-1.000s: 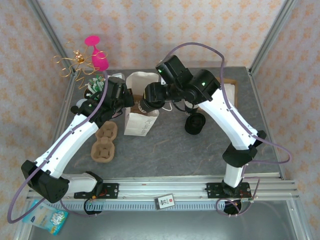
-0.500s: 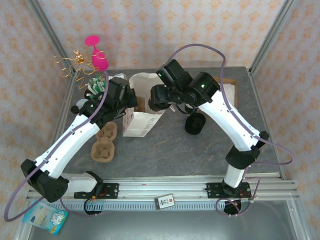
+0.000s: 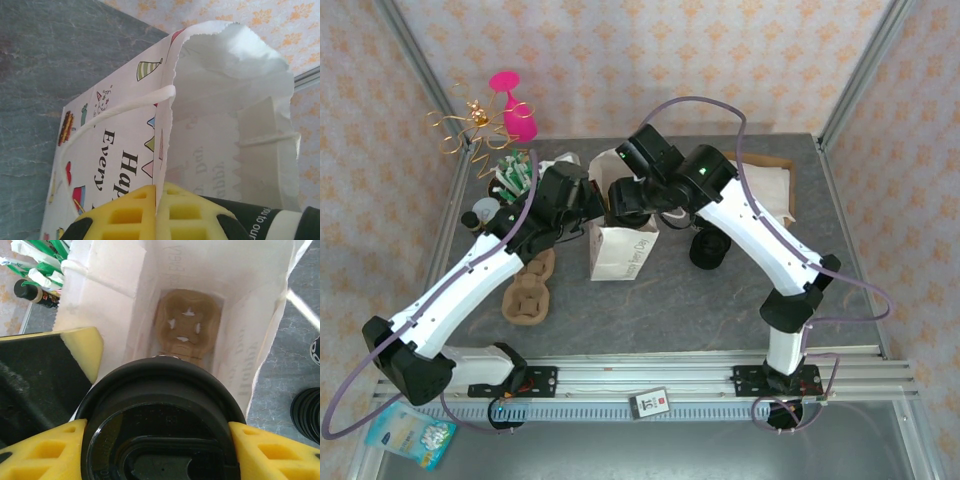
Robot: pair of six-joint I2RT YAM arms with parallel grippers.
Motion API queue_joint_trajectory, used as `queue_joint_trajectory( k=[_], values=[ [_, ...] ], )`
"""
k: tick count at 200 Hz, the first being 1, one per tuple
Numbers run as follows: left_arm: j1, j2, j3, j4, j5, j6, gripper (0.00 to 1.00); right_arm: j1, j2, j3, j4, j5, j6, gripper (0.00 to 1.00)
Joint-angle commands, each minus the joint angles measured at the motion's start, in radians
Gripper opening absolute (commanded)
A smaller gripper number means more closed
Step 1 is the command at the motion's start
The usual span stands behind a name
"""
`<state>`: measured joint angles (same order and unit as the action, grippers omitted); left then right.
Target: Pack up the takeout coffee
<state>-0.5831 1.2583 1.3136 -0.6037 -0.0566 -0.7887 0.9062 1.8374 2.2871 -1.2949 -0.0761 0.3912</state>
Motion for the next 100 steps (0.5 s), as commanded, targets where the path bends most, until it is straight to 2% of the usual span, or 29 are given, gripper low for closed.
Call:
queue_joint_trajectory(
  k=[1, 51, 100],
  values=[
    [-0.010, -0.028, -0.037, 0.068, 0.011, -0.069, 0.00, 0.016, -0.004, -0.004, -0.015, -0.009, -0.001, 0.49],
    [-0.011, -0.012, -0.039, 0.010, -0.054, -0.052, 0.00, 0.020, -0.041, -0.008, -0.015, 0.013, 0.009, 0.49],
    [-0.012, 0.000, -0.040, 0.015, -0.042, -0.054, 0.00, 0.020, -0.043, 0.008, -0.015, -0.028, 0.021, 0.49]
  ],
)
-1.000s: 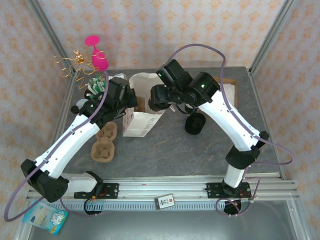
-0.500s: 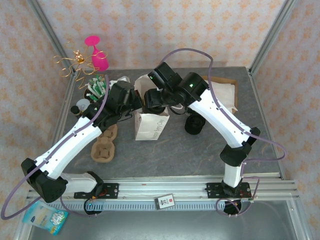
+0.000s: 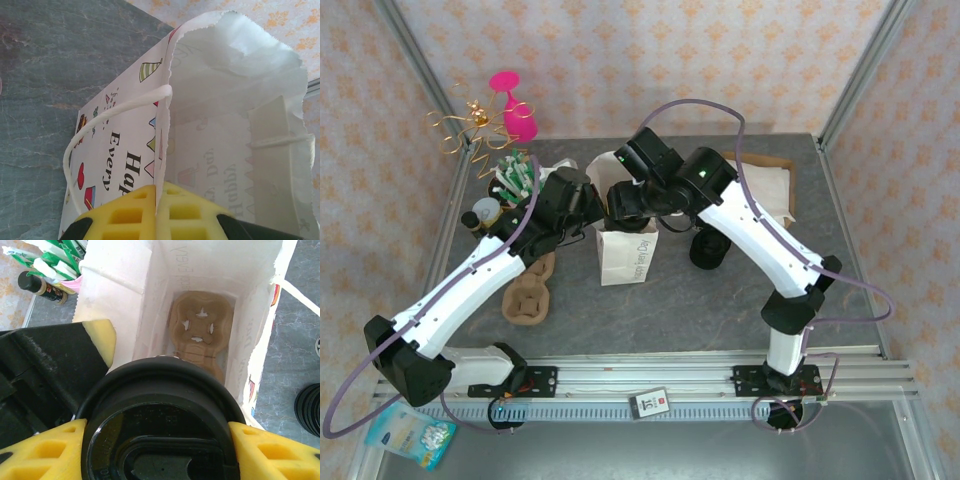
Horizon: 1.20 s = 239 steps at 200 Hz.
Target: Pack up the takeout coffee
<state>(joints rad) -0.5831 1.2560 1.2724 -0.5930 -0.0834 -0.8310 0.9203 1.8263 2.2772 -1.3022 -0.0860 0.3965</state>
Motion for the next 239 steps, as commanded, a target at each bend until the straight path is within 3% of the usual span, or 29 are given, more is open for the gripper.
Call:
queue_joint_trajectory(
  k=[1, 112, 177, 239],
  values=[
    [-0.012, 0.002, 0.001, 0.006, -0.014, -0.011, 0.00, 0.006, -0.032, 0.018, -0.008, -0.019, 0.016, 0.49],
    [-0.015, -0.013, -0.003, 0.045, 0.034, -0.023, 0.00, 0.017, 0.043, 0.094, -0.006, -0.079, 0.007, 0.47],
    [-0.017, -0.033, -0.015, 0.065, 0.049, -0.042, 0.00, 0.016, 0.069, 0.035, -0.006, 0.011, -0.010, 0.48],
    [-0.015, -0.057, -0.028, 0.047, 0.012, -0.037, 0.00, 0.009, -0.003, -0.078, -0.008, 0.099, 0.003, 0.50]
  ],
)
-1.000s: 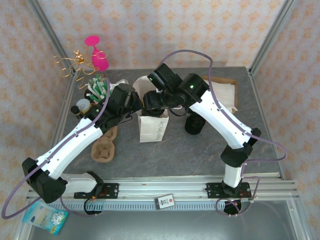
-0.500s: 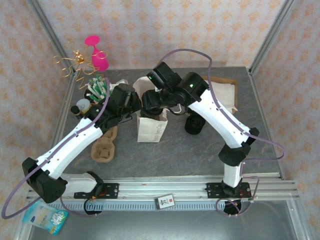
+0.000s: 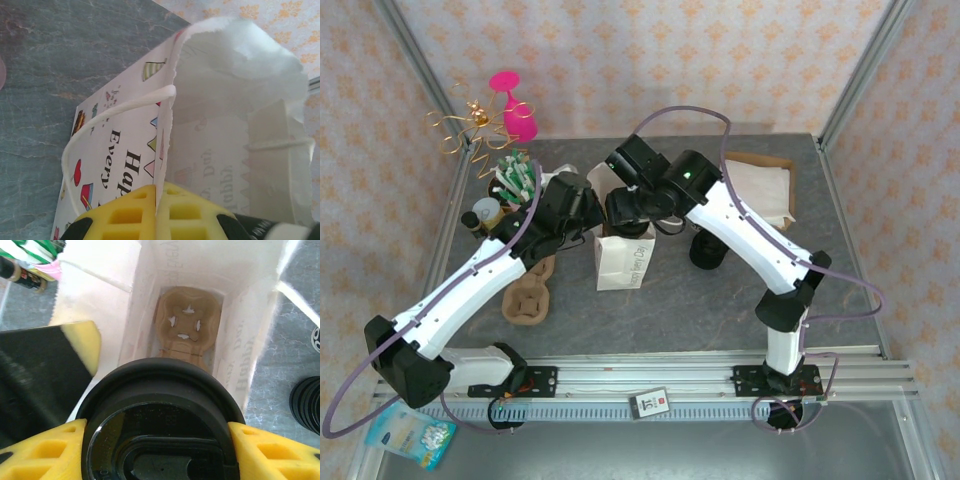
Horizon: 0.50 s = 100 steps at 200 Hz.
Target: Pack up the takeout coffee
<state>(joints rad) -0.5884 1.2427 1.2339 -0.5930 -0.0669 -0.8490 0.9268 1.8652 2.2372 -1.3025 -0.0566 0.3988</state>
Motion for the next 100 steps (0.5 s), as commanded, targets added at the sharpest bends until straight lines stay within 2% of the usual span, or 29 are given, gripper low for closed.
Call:
queue_joint_trajectory(
  k=[1, 57, 100],
  values=[
    [-0.010, -0.044, 0.011, 0.047, -0.005, -0.019, 0.00, 0.003, -0.042, -0.039, -0.007, 0.071, 0.000, 0.50],
    [-0.010, -0.048, 0.012, 0.025, -0.005, -0.012, 0.00, -0.014, -0.093, -0.108, -0.008, 0.172, 0.005, 0.50],
    [-0.011, -0.040, 0.012, 0.063, 0.056, -0.028, 0.00, -0.014, -0.008, 0.035, -0.007, 0.089, -0.002, 0.49]
  ],
)
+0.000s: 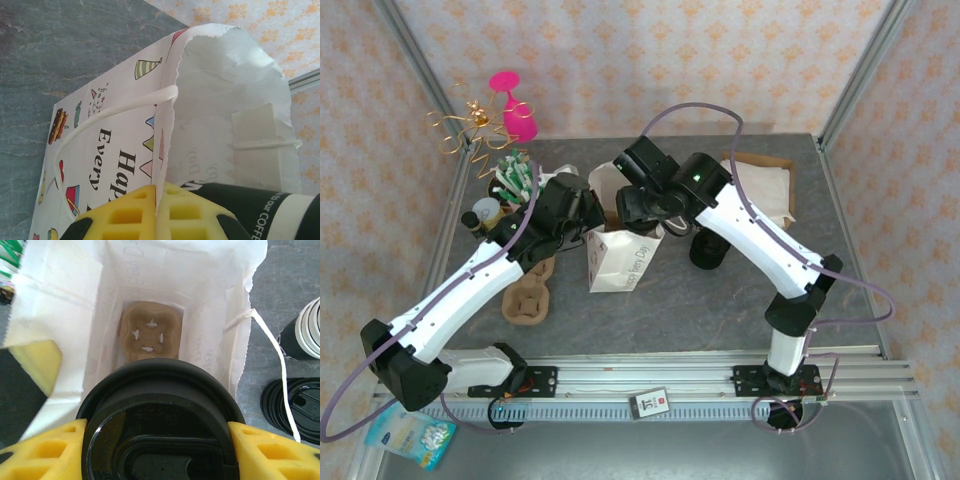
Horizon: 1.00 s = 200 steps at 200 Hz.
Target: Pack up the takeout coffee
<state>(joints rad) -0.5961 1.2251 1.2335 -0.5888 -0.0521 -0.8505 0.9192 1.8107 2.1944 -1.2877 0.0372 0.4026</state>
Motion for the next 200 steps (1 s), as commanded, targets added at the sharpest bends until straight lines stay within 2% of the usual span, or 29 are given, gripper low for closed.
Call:
queue_joint_trajectory(
  k=[1, 35, 86, 164, 200],
  values=[
    [-0.004, -0.022, 0.012, 0.059, 0.042, -0.028, 0.00, -0.007, 0.049, 0.079, -0.022, -0.006, -0.006, 0.49],
    [-0.004, -0.031, -0.002, 0.073, 0.043, -0.039, 0.00, -0.005, 0.097, 0.153, -0.021, -0.035, -0.006, 0.49],
    [-0.004, -0.039, -0.008, 0.070, 0.034, -0.042, 0.00, 0.002, 0.137, 0.177, -0.021, -0.034, 0.002, 0.48],
    [-0.002, -0.056, -0.033, 0.074, 0.023, -0.050, 0.00, -0.011, 0.045, 0.001, -0.021, 0.055, -0.003, 0.49],
    [-0.002, -0.049, -0.041, 0.077, 0.031, -0.051, 0.00, -0.008, 0.038, -0.023, -0.022, -0.025, -0.002, 0.49]
  ],
)
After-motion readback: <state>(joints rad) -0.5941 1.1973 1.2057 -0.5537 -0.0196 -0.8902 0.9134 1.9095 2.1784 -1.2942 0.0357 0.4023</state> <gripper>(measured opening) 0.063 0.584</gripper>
